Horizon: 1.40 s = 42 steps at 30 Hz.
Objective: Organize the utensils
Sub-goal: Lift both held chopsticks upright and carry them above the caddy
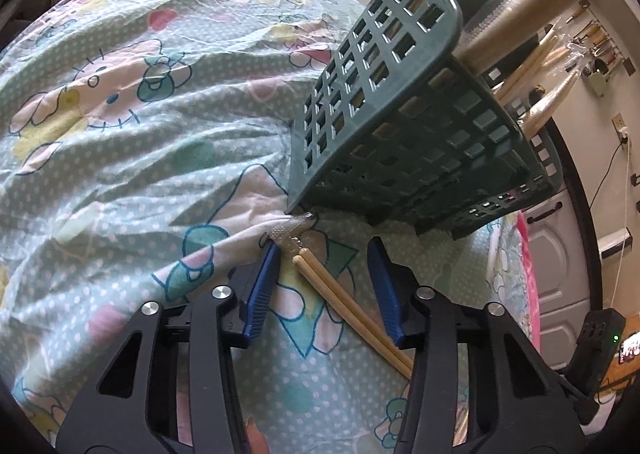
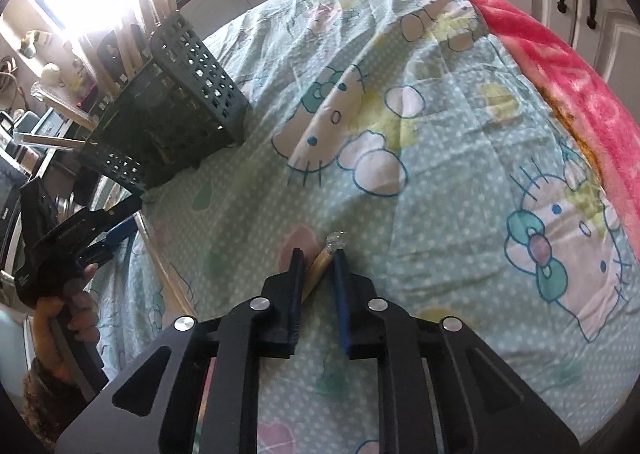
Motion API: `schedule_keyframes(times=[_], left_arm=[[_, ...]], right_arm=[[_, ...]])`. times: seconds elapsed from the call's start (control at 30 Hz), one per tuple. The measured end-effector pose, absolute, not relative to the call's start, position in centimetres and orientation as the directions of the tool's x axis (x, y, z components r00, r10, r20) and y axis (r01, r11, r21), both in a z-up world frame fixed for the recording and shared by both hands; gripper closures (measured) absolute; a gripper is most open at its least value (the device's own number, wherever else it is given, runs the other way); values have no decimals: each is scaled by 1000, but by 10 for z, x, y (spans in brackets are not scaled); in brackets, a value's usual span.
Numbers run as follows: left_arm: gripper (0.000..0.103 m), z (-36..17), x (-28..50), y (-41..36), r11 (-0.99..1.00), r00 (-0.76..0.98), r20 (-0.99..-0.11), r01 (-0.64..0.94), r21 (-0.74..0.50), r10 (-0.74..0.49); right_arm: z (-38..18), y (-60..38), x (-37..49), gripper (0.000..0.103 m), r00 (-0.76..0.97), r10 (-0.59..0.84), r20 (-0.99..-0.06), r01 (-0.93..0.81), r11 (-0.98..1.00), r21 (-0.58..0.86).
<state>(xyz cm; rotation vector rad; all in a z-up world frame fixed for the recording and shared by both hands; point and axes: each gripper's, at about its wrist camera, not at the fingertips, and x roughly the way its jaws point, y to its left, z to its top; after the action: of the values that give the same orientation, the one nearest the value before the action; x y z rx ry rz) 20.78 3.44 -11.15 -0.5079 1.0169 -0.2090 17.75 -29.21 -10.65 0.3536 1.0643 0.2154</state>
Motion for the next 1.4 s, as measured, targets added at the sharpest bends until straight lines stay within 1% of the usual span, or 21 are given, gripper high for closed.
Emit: schedule_keyframes(times=[0.03,0.2,0.47,0.6,0.7,0.83,1.4], left_arm=[[68,-112,211,32,867,517,-760,-67,-494,-393],[83,-113,216,35,879,512,-776,-77,-470,-369],[92,-114,221,46,880,497,-783,-77,-469,-374],[97,-113,218,54,868,495,-774,-75,-492,-396],[99,-106,213,58,859,509,-758,-65,-507,-408],[99,-87,202,57,867,544,-733,-21,-498,-408],[100,11,154,36,852,673,-569,184,-491,-473]], right_arm=[[-107,-292,178,90,472,343,-812,-7,922,386],[-99,-279,179,91,480,376,-792,-58,915,399],[-70,-255,177,93,521,411,-748,-175,909,378],[-56,-243,176,94,541,427,-724,-224,904,365],[-43,-235,176,94,557,437,-706,-264,899,349],[-30,-225,175,95,574,443,-689,-312,896,317],[11,-203,169,97,621,468,-629,-413,877,245]])
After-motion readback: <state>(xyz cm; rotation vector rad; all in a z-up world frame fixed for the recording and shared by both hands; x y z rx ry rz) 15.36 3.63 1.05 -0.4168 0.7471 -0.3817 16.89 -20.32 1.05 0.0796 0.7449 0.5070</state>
